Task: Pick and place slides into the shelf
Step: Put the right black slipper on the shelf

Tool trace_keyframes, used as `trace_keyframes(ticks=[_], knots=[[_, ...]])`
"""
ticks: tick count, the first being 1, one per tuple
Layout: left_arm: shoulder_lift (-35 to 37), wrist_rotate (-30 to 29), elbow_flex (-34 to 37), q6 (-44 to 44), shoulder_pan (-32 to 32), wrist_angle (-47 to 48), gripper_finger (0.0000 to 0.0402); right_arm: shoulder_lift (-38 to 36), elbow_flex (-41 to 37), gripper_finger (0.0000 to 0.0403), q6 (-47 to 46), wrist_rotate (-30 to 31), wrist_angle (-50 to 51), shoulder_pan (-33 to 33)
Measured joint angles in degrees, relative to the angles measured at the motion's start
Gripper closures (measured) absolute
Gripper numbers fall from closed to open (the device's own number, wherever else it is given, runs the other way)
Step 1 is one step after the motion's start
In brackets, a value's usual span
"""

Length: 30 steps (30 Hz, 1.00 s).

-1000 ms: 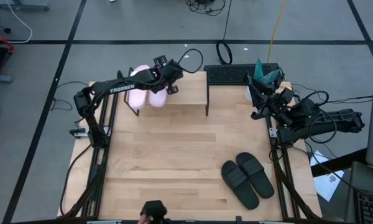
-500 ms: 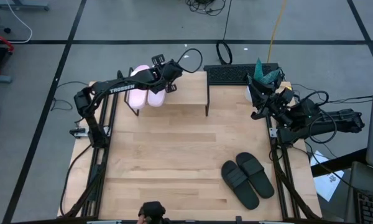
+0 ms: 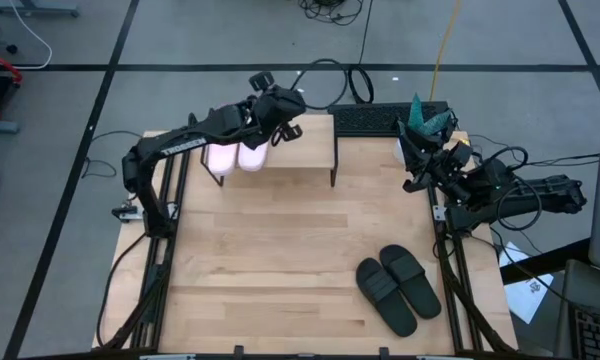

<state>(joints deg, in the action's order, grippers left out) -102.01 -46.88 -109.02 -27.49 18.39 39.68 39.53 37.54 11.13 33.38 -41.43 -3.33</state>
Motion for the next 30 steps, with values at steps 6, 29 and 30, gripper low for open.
trace_keyframes(ticks=[6, 29, 30], knots=[[1.27, -8.47, -10.48, 13.79, -2.42, 25.73, 0.0316, -0.95, 0.02, 0.0273, -1.87, -0.36, 14.76, -2.28], [13.73, 2.42, -8.3, 63.7, -18.08, 49.78, 0.0316, -3.54, 0.02, 0.0273, -57.84, -42.5, 59.78, -20.68], [13.39, 2.47, -8.26, 64.84, -18.66, 49.89, 0.0316, -3.0, 0.02, 0.0273, -58.4, -43.75, 60.9, -21.57]])
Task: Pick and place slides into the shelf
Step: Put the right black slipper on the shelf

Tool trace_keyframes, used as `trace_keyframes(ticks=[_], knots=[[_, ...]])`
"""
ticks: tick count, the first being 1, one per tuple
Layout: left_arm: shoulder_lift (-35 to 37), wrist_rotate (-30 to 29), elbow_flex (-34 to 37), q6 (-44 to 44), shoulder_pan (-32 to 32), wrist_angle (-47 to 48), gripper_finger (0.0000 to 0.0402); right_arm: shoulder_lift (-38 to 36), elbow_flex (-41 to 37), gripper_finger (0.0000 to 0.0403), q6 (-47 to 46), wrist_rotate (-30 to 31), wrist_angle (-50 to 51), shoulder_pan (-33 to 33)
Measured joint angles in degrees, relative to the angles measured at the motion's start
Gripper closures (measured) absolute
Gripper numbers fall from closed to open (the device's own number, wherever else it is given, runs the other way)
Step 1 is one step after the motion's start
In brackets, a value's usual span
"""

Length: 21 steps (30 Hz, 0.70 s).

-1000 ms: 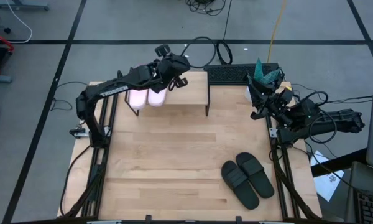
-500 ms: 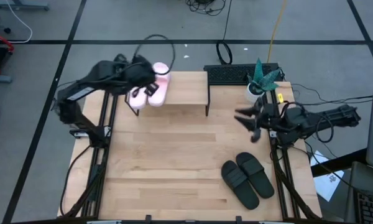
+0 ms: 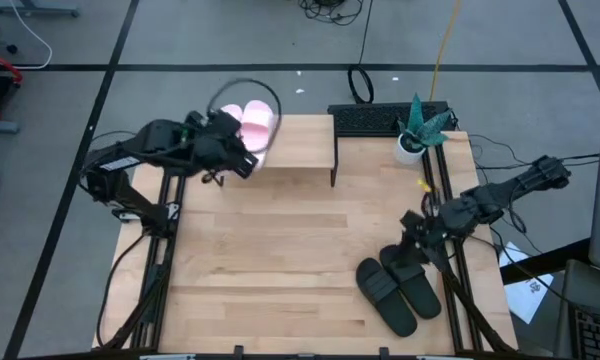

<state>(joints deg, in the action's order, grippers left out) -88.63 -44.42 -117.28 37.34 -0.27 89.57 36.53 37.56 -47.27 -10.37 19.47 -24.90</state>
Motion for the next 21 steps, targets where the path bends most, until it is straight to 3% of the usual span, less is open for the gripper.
trace_keyframes(ticks=[11, 14, 21], knots=[[-5.42, 0.5, 0.09, 6.3, -4.74, 0.38, 0.0316, 8.72, -0.02, 0.0273, -6.49, -16.67, 15.18, -10.64], [-6.84, 0.49, 0.03, 6.28, -4.92, 0.37, 0.0316, 10.36, -0.04, 0.0273, -5.79, -16.19, 21.18, -12.29], [-9.91, -0.22, -0.01, 5.05, -4.33, -0.3, 0.0316, 12.5, -0.04, 0.0273, -1.01, -7.17, 24.17, -14.14]])
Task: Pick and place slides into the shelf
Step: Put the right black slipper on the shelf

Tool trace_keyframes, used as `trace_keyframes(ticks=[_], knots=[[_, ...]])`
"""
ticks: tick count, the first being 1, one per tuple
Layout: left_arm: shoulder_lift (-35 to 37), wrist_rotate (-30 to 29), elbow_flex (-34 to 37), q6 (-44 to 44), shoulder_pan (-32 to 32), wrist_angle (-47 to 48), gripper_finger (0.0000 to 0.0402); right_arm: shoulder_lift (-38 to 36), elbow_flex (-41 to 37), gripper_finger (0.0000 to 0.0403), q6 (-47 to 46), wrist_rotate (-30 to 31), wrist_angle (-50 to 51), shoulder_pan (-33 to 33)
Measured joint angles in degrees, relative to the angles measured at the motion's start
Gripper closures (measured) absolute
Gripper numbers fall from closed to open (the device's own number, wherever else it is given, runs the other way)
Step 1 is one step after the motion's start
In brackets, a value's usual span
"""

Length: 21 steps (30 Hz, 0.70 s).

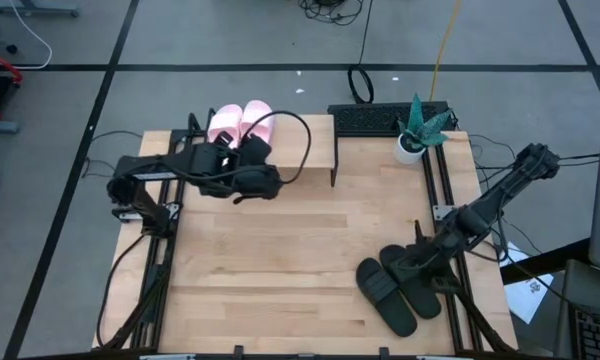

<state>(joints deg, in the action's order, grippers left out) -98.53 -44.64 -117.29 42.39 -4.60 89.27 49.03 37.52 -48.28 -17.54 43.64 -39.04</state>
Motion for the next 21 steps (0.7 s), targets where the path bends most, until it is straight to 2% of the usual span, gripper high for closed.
trace_keyframes(ticks=[11, 21], knots=[[-0.21, -0.03, 0.03, 0.2, 0.18, 0.7, 0.0316, 2.89, 0.02, 0.0273, 3.99, 10.05, 6.02, -3.04], [-0.14, -0.35, 0.03, 0.07, 0.18, 0.72, 0.0316, 5.87, 0.02, 0.0273, 3.49, 10.93, 5.86, -5.98]])
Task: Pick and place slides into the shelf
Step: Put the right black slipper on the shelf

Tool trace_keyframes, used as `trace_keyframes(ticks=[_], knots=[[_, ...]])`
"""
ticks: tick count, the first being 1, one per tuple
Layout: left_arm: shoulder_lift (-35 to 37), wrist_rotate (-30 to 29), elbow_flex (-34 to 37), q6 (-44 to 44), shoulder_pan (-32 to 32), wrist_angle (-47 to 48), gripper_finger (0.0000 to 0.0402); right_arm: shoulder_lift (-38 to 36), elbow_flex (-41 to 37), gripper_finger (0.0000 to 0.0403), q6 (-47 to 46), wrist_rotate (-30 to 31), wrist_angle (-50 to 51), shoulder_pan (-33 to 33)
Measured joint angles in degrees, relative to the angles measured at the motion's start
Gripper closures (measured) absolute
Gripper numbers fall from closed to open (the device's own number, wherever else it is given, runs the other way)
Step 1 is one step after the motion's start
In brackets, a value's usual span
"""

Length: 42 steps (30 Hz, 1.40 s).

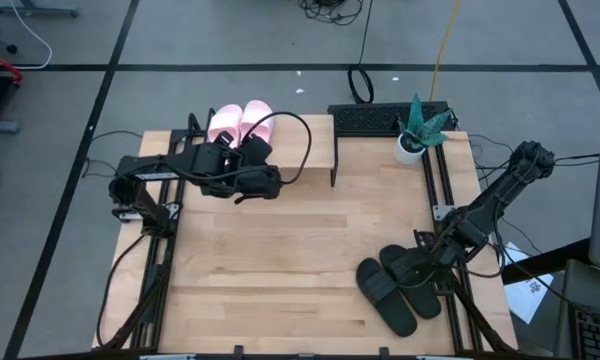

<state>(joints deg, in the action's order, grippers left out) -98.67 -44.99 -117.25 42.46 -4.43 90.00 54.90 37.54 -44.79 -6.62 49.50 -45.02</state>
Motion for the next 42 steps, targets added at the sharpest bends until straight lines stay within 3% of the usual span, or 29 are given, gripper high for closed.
trace_keyframes(ticks=[16, 26, 36, 42], knots=[[0.0, -0.04, 0.0, -0.13, 0.0, 0.0, 0.0316, 5.55, 0.04, 0.0273, 0.63, 7.56, 0.02, -0.5], [0.0, -0.07, 0.0, -0.31, 0.0, 0.02, 0.0316, 5.88, 0.23, 0.0273, -1.08, 8.05, 0.08, -1.18], [0.0, -0.65, 0.0, -1.74, 0.0, 0.02, 0.0316, 5.94, 7.38, 0.0273, -2.56, 11.72, 1.11, -4.75], [0.0, -0.68, 0.0, -1.81, 0.01, 0.0, 0.0316, 7.12, 7.74, 0.0273, -6.95, 12.47, 2.64, -7.31]])
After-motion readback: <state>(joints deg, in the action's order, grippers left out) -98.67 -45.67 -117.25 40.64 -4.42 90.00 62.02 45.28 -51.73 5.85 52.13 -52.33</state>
